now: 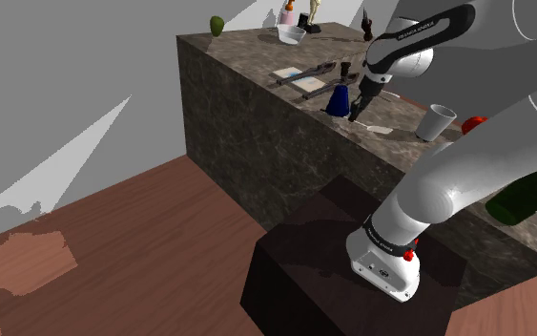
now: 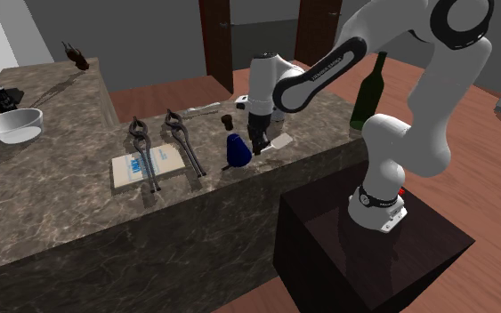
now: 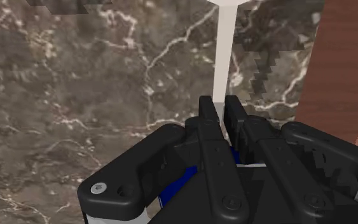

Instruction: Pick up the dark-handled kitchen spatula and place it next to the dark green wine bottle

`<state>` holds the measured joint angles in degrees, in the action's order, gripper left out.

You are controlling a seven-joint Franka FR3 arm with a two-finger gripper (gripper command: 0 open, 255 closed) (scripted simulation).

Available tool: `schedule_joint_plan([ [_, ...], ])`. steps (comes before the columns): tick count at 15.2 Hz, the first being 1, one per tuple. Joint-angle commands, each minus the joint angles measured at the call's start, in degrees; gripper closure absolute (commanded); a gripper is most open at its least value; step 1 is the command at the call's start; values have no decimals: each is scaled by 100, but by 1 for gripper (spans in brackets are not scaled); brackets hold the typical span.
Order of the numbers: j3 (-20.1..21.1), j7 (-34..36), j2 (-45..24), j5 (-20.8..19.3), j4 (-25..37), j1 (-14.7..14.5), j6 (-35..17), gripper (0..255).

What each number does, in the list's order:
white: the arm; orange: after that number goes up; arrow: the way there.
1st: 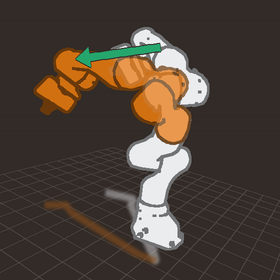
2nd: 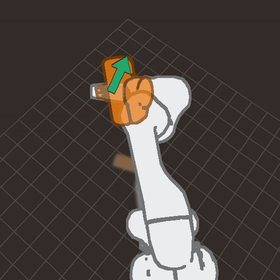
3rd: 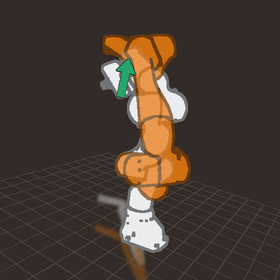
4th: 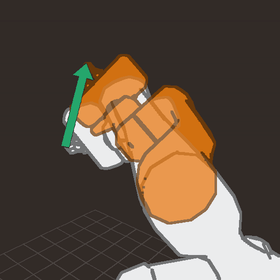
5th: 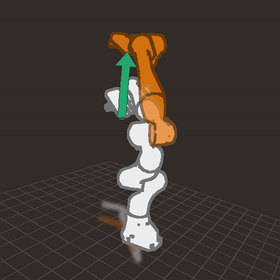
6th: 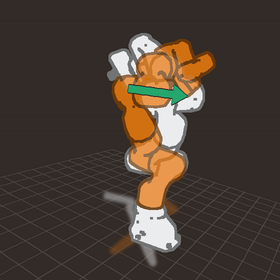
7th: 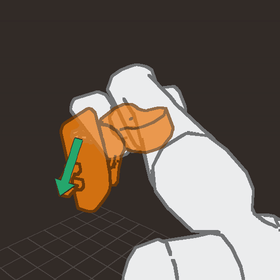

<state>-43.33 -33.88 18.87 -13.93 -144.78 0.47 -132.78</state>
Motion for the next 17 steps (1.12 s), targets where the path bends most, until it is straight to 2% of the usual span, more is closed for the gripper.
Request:
schedule_joint_plan([
  [1,69,52,109,-41,72,30,177,255],
  [17,533,250,759,-132,853,158,1574,255],
])
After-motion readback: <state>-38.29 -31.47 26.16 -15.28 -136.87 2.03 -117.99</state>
